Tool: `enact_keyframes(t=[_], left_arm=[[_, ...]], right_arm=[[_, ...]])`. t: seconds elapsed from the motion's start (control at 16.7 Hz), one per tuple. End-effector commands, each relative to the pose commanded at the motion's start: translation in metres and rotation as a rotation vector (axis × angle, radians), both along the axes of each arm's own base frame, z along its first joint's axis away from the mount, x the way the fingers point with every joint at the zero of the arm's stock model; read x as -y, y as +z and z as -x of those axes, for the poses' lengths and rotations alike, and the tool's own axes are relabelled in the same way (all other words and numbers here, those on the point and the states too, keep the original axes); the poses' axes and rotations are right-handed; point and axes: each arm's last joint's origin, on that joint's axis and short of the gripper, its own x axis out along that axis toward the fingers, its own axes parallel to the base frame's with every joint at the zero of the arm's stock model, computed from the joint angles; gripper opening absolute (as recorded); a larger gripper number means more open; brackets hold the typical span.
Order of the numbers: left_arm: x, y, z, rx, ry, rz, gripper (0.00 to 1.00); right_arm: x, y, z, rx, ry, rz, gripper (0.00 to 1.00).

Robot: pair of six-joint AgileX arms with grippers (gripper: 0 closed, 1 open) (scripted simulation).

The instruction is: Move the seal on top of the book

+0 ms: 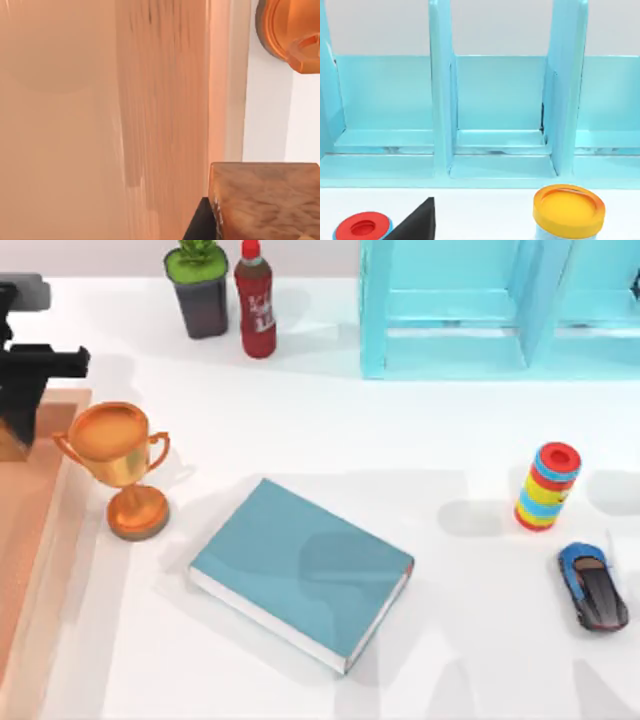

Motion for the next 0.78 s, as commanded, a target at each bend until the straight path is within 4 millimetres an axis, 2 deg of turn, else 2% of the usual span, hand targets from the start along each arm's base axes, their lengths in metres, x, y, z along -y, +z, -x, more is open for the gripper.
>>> enact_keyframes(t=[0.3,0.66,0.78], left_arm=[[0.035,0.008,0.008,0.0,0.037,-0.022,0.0],[0.035,0.007,0.007,-0.003,0.041,-0.021,0.0],[0.043,0.011,0.01,0.018,0.05,-0.001,0.0]], right_arm=[[0.0,0.0,0.0,0.0,0.0,0.0,1.0],[0.0,0.0,0.0,0.0,0.0,0.0,1.0],[0.0,0.0,0.0,0.0,0.0,0.0,1.0]])
